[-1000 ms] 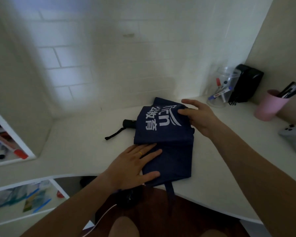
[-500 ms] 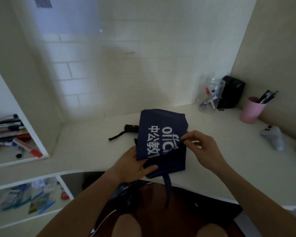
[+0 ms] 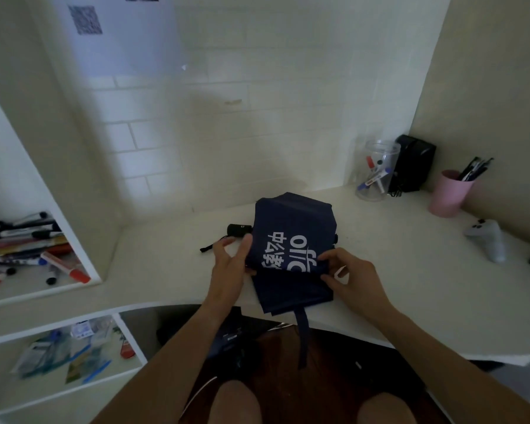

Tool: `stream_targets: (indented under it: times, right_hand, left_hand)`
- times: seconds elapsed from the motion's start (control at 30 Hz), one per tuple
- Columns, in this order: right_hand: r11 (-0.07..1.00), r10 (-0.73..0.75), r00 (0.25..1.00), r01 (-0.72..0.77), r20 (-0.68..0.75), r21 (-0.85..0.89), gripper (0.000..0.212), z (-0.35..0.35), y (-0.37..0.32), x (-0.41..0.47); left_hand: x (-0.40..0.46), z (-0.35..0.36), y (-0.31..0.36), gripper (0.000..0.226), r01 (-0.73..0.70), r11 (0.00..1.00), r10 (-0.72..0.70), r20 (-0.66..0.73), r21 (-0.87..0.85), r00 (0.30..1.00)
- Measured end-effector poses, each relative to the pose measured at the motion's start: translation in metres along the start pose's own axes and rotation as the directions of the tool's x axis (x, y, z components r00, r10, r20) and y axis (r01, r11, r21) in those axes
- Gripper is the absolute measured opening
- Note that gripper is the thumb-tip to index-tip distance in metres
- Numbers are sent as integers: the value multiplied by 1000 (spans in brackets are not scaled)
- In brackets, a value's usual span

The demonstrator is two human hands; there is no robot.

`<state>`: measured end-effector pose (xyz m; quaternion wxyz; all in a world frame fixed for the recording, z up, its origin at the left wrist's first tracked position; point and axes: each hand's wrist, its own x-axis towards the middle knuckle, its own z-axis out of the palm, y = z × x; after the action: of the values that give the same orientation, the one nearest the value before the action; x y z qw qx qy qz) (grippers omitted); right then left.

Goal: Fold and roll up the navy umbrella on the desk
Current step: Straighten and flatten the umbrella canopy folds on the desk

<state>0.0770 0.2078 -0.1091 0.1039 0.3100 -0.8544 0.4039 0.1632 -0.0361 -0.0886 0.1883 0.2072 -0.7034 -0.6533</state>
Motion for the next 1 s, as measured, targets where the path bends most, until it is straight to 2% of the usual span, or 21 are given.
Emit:
stream_targets:
  times: [0.07, 0.23, 0.27, 0.37, 0.43, 0.5, 0.6, 0.63, 0.73, 0.8, 0.87, 0.93, 1.0]
  right_hand:
    - [999, -1, 1000, 1, -6, -43, 40, 1, -1, 2]
    - [994, 2, 996, -11, -84, -108, 31, 3, 0, 5]
    - [995, 0, 994, -11, -109, -99, 29, 2, 0, 6]
    - [997, -40, 986, 29, -161, -72, 31, -1, 2, 4]
    - [990, -116, 986, 106, -122, -91, 36, -2, 3, 1]
    - [981, -167, 985, 161, -46, -109, 35, -3, 3, -4]
    - [974, -193, 981, 192, 7, -121, 29, -3, 1, -7]
    - [971, -202, 979, 201, 10, -128, 28, -3, -1, -7]
    - [958, -213, 977, 206, -12, -201, 29, -1, -4, -7]
    - [954, -199, 979, 183, -48, -238, 31, 0, -5, -7]
    - [970, -168, 982, 150, -85, -190, 33, 2, -5, -8]
    - [997, -63, 991, 57, -122, -52, 39, 4, -7, -8]
    - [986, 118, 983, -99, -139, 133, 47, 5, -13, -5]
  left_hand:
    - [9, 7, 11, 41, 52, 995, -50, 30, -83, 998]
    - [22, 10, 0, 30, -38, 998, 43, 94, -51, 995]
    - [26, 6, -4, 33, -26, 999, 31, 131, -39, 991]
    - [33, -4, -10, 64, -7, 1000, 8, 262, -4, 965]
    - [38, -6, -11, 75, 12, 1000, -7, 296, -14, 955]
    - [42, -6, -10, 71, 73, 993, -43, 298, -89, 953]
    - [44, -2, -9, 42, 128, 968, -66, 272, -216, 960]
    - [41, 0, -9, 38, 96, 975, -43, 256, -202, 966]
    - [38, 3, -16, 47, -46, 993, 68, 215, -106, 974]
    - [38, 1, -21, 51, -111, 992, 122, 221, -60, 968]
    - [39, -3, -22, 54, -113, 992, 124, 253, -60, 959]
    - [40, -7, -23, 59, -83, 993, 106, 296, -89, 949]
    - [41, -10, -24, 64, -57, 992, 91, 330, -109, 940]
